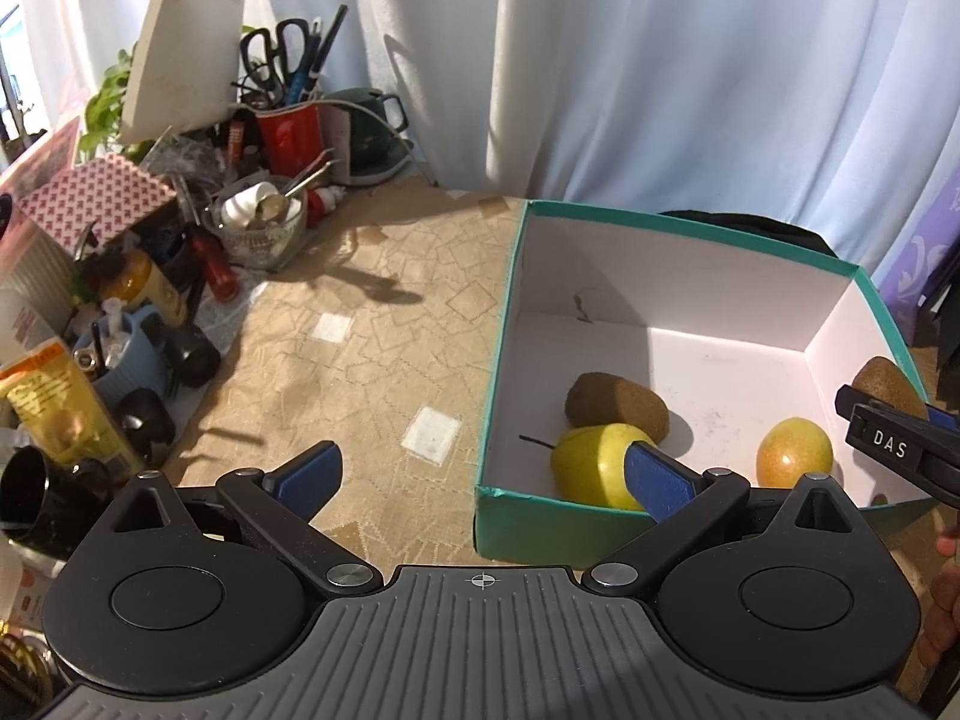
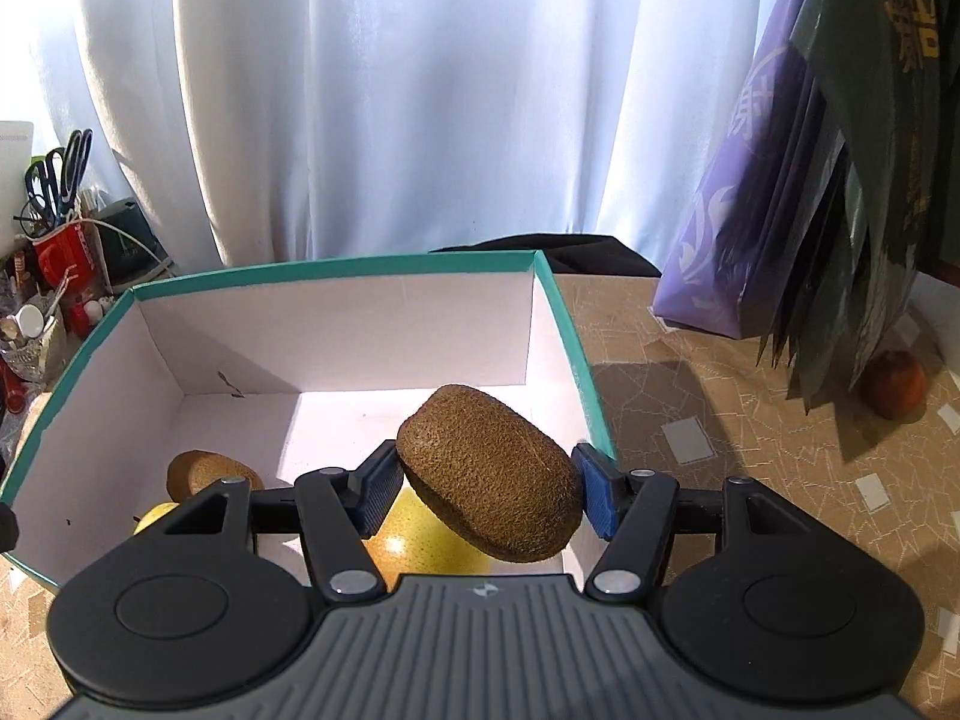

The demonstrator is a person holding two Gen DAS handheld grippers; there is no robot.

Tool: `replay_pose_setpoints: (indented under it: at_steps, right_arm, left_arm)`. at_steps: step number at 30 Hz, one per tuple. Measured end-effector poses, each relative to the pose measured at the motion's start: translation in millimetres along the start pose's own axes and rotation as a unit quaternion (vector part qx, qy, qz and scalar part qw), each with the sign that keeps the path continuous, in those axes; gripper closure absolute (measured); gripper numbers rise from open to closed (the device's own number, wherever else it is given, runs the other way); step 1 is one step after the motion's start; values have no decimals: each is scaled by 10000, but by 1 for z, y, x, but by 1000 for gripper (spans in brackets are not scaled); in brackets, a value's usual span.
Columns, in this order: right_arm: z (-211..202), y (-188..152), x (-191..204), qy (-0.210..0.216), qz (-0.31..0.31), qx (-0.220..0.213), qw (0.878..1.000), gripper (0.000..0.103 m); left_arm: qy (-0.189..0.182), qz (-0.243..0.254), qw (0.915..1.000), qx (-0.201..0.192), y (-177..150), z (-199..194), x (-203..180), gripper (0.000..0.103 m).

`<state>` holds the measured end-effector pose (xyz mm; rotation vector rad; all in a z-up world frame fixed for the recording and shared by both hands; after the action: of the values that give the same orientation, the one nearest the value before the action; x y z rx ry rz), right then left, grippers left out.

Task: Organize fruits
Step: 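Carry the brown kiwi into the teal box and open the right gripper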

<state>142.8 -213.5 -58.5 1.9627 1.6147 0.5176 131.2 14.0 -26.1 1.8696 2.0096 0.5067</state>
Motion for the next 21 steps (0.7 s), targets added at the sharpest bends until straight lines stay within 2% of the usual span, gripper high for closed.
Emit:
replay_pose_setpoints:
  at_steps: [4,13,21]
  right_arm:
    - [15,0,8,-13,-107,205,9997,41]
    - [24,-1,17,-286,-426,271,9983,41]
    - [24,-2,17,-314,-480,323,9978,40]
  left_arm:
    - [-5,-7,10000,60,0,3,1,1]
    - [-26,11,9999,140,-1,4,2,1]
    - [-40,18,9999,155,-3,3,2,1]
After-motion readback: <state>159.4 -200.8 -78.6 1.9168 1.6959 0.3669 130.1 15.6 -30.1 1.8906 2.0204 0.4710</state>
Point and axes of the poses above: each gripper's, at about its wrist camera, not at the fingertips, and z roughly the way its jaws point, x to its left, y to its top, the point moved 10 cm from there along z, roughly the way its jaws point, and after that the axes turned 10 degrees about x, right-handed, at the moved point
